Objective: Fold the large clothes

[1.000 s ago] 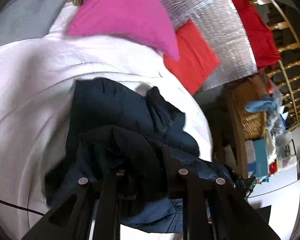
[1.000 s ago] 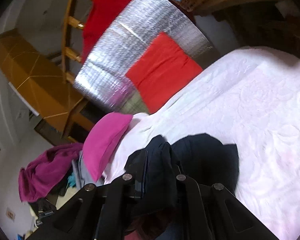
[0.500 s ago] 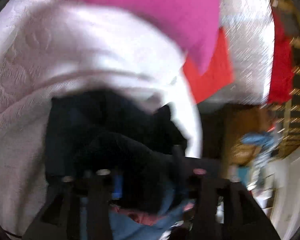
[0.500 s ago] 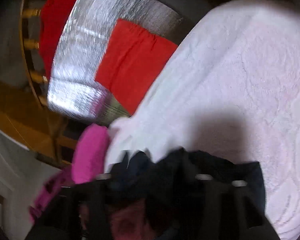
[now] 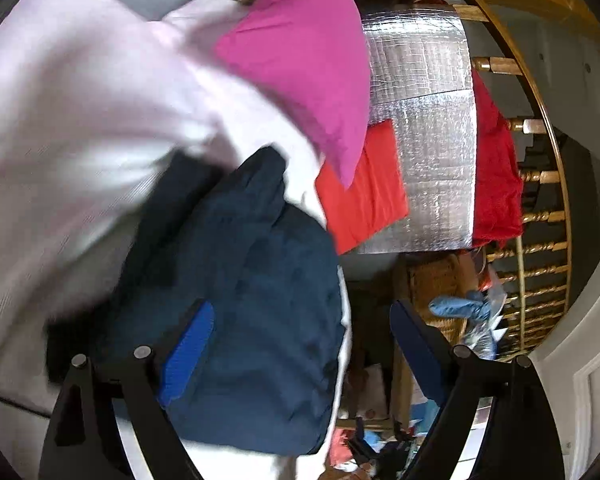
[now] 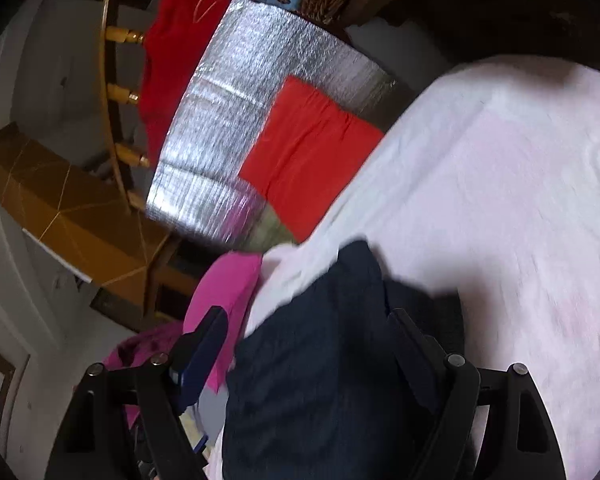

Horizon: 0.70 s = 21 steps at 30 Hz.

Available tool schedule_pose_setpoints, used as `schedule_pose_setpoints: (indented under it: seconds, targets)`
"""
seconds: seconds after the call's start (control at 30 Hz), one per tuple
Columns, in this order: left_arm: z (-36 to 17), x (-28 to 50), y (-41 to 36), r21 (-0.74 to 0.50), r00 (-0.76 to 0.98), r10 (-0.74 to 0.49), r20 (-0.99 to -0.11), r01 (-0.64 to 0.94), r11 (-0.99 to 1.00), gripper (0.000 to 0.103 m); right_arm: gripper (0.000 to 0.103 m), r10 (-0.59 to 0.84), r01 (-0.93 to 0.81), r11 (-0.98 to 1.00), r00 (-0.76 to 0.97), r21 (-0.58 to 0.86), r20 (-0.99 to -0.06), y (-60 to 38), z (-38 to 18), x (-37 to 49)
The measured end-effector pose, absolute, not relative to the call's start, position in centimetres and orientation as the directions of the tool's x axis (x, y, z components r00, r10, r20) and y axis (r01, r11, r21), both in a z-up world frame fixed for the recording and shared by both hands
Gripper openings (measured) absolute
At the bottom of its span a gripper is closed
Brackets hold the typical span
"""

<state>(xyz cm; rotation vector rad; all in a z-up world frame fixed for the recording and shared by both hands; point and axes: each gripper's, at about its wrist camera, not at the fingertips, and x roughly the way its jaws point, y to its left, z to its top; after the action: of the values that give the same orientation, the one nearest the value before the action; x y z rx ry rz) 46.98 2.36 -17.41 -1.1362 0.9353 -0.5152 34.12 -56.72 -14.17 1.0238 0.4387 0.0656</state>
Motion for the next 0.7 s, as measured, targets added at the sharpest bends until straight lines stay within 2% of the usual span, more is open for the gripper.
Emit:
schedule_pose_setpoints:
  seconds: [0.07, 0.13, 0.23, 0.33, 0.5, 0.7]
  targets:
    - [-17.6, 44.1, 2.2, -0.908, 0.567, -0.724, -0.393, -0.113, 0.404, 0.090, 0.084, 0.284, 0.149, 0.515, 0.899, 0.844, -0.332, -55.5, -14.9, 32.2]
    - [-17.6, 41.2, 2.1, -0.860, 0.597, -0.652, -0.467, -0.137, 0.491, 0.090, 0.084, 0.329, 0.134, 0.491, 0.886, 0.861, -0.326, -53.6, -15.9, 30.2]
    - [-18.9, 39.4, 1.8, -0.856, 0.579, -0.660, -0.478, -0.139, 0.498, 0.090, 0.084, 0.379, 0.129, 0.463, 0.865, 0.877, -0.328, -50.8, -17.8, 28.4]
    - [-20.7, 39.4, 1.6, -0.825, 0.536, -0.650, -0.538, -0.175, 0.538, 0.090, 0.084, 0.433, 0.146, 0.403, 0.839, 0.903, -0.329, -48.3, -20.4, 28.2]
    - [-23.0, 40.1, 1.8, -0.806, 0.496, -0.644, -0.583, -0.250, 0.537, 0.090, 0.084, 0.428, 0.223, 0.360, 0.823, 0.906, -0.373, -46.3, -23.9, 29.9]
    - [-24.2, 42.1, 1.5, -0.803, 0.494, -0.638, -0.591, -0.280, 0.527, 0.090, 0.084, 0.353, 0.295, 0.362, 0.835, 0.884, -0.423, -46.4, -25.9, 32.7]
